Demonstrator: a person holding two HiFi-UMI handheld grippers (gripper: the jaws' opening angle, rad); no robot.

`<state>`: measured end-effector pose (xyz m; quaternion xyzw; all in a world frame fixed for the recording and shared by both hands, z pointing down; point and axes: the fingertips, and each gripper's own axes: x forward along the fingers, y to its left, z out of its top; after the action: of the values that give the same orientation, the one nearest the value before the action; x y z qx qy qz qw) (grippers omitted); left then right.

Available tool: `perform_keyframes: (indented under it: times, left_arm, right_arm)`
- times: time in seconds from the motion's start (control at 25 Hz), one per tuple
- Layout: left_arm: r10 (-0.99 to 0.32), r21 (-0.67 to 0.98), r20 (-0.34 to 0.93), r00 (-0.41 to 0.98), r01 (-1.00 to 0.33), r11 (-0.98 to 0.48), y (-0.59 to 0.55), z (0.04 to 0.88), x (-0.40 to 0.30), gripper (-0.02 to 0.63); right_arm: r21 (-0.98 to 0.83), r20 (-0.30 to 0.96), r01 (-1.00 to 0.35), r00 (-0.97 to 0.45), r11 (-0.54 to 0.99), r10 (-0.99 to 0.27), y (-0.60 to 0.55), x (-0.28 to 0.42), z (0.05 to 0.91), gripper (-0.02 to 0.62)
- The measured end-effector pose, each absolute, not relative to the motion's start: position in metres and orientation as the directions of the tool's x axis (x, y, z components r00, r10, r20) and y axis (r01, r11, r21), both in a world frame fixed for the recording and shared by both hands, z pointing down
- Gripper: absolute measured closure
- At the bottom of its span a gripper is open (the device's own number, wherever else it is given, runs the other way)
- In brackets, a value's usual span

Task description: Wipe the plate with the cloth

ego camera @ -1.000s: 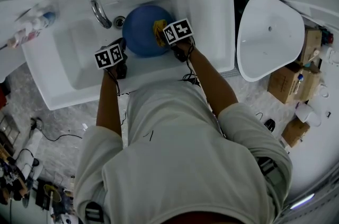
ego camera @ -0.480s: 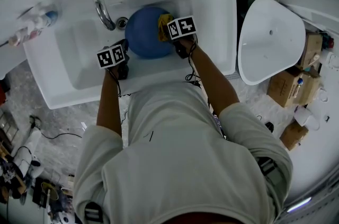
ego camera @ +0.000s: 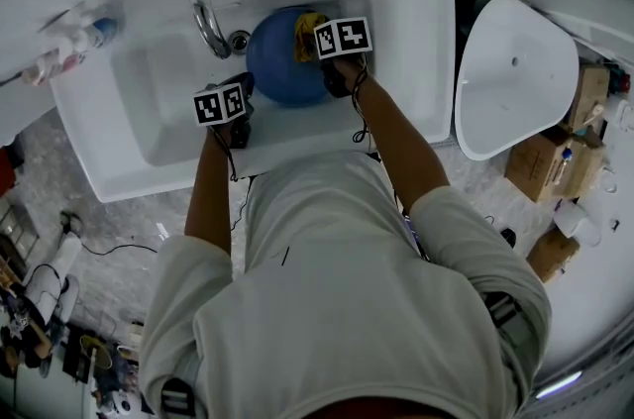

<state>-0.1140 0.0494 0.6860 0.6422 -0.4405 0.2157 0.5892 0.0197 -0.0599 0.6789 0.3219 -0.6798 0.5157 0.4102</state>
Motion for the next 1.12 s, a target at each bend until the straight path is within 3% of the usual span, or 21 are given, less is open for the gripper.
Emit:
perform_keyframes:
  times: [0.56, 1.12]
  left_arm:
    - [-0.302, 0.582, 0.784, 0.542, -0.811, 0.057, 0.049, 0.687, -0.113, 0.577]
    - [-0.334, 0.599, 0.770, 0.544, -0.796, 0.085, 0.049, 0.688, -0.115, 0.577]
  right_arm:
    - [-0.487, 0.865, -0.834, -0.502, 0.260, 0.007, -0.051, -0.037, 0.686, 0.520]
    - [-0.531, 0.843, -0.774, -0.525, 0.344, 0.119, -0.002, -0.073, 0.692, 0.522]
